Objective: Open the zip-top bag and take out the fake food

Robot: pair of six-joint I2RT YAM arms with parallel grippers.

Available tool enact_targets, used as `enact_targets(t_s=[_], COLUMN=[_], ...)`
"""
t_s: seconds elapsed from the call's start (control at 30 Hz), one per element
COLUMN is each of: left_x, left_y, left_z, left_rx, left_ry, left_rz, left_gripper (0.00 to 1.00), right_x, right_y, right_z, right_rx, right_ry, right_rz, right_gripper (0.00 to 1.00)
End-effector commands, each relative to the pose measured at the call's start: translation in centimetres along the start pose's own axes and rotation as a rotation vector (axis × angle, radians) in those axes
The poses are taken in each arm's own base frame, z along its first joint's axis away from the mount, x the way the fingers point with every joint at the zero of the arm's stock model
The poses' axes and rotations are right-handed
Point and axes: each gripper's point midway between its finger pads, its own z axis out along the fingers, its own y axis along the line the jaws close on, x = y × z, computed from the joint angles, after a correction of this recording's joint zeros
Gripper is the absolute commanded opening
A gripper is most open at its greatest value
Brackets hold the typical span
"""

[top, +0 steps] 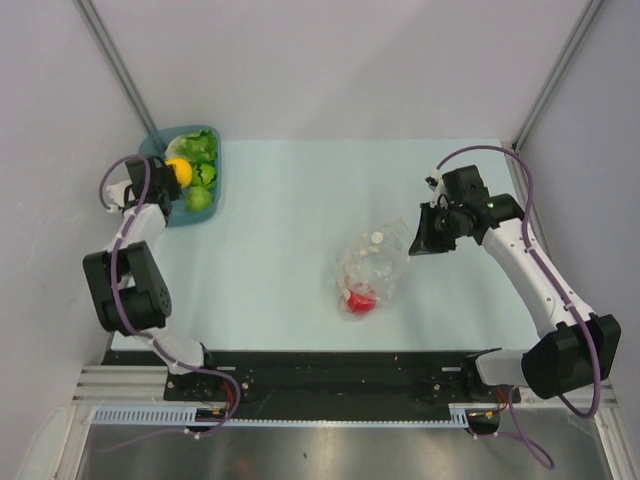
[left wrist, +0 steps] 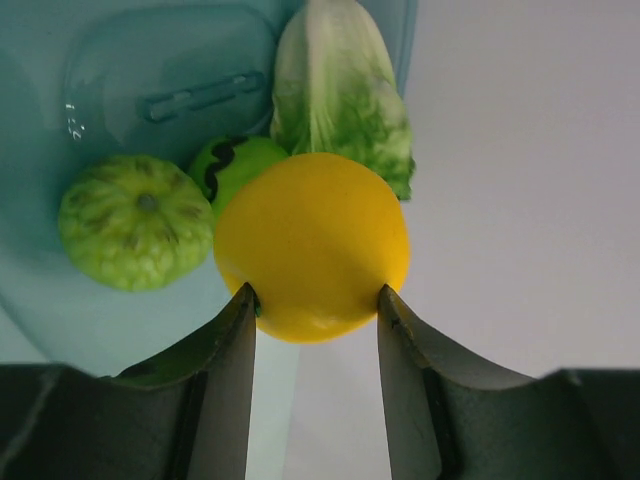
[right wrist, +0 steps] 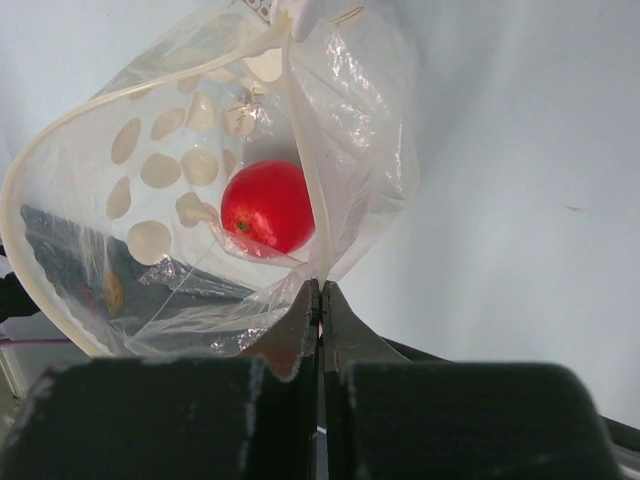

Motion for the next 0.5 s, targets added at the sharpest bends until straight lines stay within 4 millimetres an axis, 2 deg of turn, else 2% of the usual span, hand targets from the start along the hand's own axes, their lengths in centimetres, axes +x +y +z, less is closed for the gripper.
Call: enact_targets(t_s=[0.0, 0.03, 0.2, 0.23, 0.27, 0.33, 0.4, 0.43, 0.47], left_x=[-0.7, -0.5, -2.0, -2.5, -2.5, -3.6, -4.0, -4.0, -3.8], left_y=[-2.2, -2.3, -1.3, -2.4, -1.6, -2.5, -1.4, -1.7, -0.8], left_z=[4.0, 5.6, 9.1, 9.3, 10.4, 11.1, 12.3, 12.6, 13.4], left_rx=[0.054, 0.042, -0.033, -0.015, -0.036, -0.025, -0.054, -0.056, -0.077], left_ry=[-0.014, -0.014, -0.088, -0.103, -0.108, -0.135, -0.146, -0.135, -0.127], left_rz=[-0.209, -0.211, -0.181, -0.178, -0.172, -0.161, -0.143, -0.147, -0.145], left_gripper=[0.0, 0.0, 0.0, 0.01, 0.01, 0.02, 0.03, 0.06, 0.08], right_x=[-2.3, -2.6, -3.1, -3.2, -3.2, -3.3, -3.2, -3.3, -3.2], right_y=[0.6, 0.7, 1.4, 1.4, 1.4, 1.2, 1.0, 1.0, 0.8], right_z=[-0.2, -0.2, 0.3, 0.4, 0.4, 0.8, 1.0, 1.1, 1.4], right_rx=[-0.022, -0.024, -0.065, -0.066, -0.065, -0.056, -0.044, -0.043, -0.032], right_ry=[-0.048, -0.051, -0.046, -0.045, -0.044, -0.04, -0.039, -0.043, -0.041], right_rz=[-0.066, -0.079, -0.104, -0.103, -0.096, -0.086, -0.068, -0.065, -0.055], right_gripper=[0.0, 0.0, 0.0, 0.0, 0.0, 0.0, 0.0, 0.0, 0.0])
